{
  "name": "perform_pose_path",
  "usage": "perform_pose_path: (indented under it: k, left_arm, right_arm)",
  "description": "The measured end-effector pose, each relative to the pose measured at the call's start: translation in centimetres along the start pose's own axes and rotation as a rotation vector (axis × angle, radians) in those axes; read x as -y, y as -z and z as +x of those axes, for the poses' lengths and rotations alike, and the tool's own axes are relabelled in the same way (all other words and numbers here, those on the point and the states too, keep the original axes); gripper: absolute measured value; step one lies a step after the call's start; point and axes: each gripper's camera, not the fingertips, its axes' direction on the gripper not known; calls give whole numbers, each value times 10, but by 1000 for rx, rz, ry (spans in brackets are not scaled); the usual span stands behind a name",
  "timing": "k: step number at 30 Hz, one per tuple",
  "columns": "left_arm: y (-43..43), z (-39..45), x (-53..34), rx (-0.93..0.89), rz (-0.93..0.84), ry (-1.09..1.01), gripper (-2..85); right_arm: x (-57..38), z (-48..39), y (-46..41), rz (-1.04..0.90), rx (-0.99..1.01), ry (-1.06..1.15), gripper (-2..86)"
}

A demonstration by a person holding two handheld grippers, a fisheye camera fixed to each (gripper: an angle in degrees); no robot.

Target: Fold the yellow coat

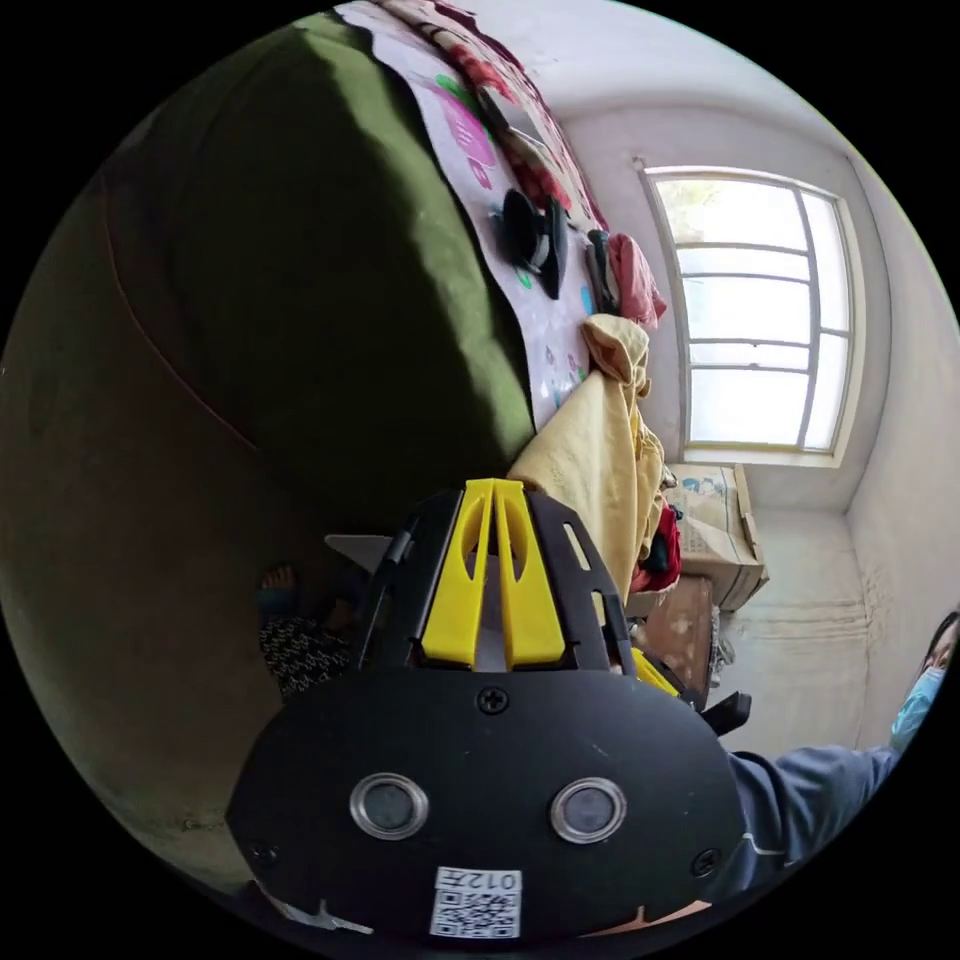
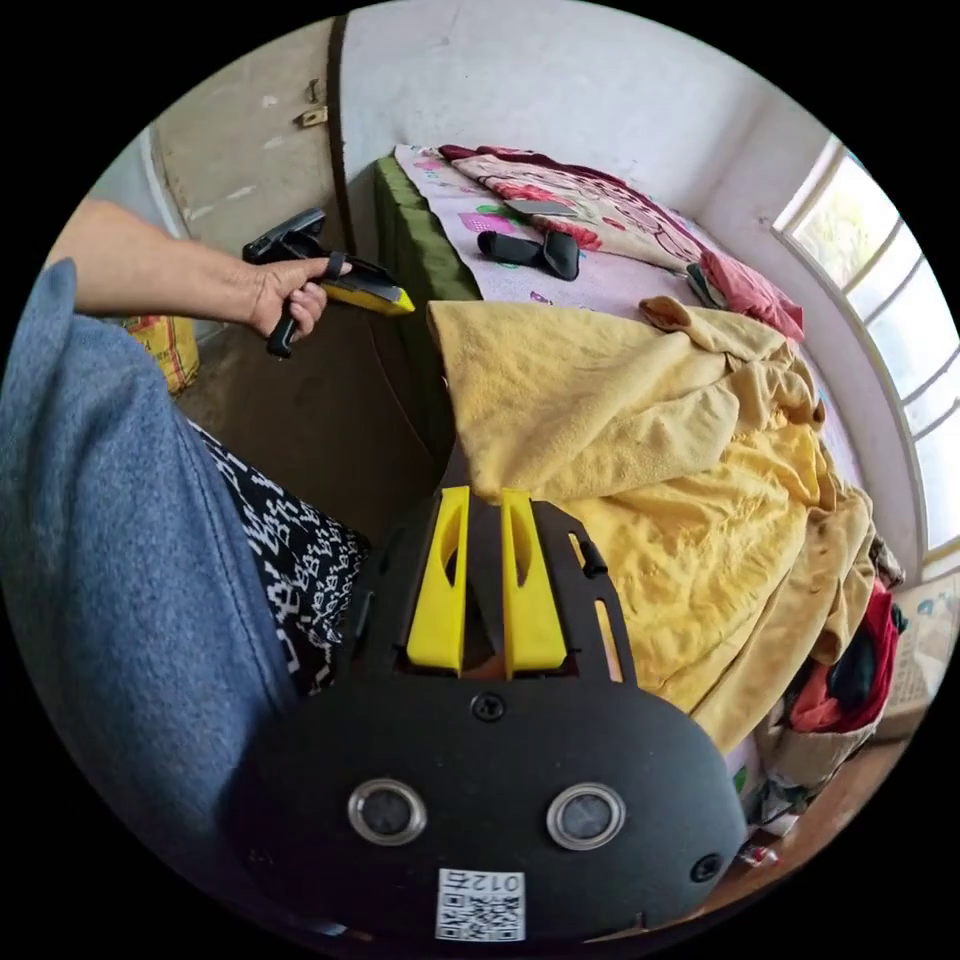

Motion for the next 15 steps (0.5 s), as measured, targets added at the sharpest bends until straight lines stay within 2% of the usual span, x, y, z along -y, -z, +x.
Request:
perform_pose_path:
  k: [2,4,6,9,12,15]
  left_arm:
    - [15,2,-8,58,42,-37,3]
    - [21,29,-14,151,43,-197,3]
    - [0,92,-25,274,-24,-498,4]
    - [-61,174,-49,356,-126,-838,3]
    - [-136,227,-71,518,-203,-1013,3]
    - [-199,245,-77,643,-259,-1026,2]
  right_arm:
    - [-8,19,3,-1,4,-86,14]
    - [-12,40,8,14,-37,-153,8]
    - [-2,69,4,22,-86,-167,4]
    - [37,106,-22,0,-90,-139,1]
    - [84,141,-59,-49,-55,-92,1]
    - [118,172,-95,-84,-29,-64,0]
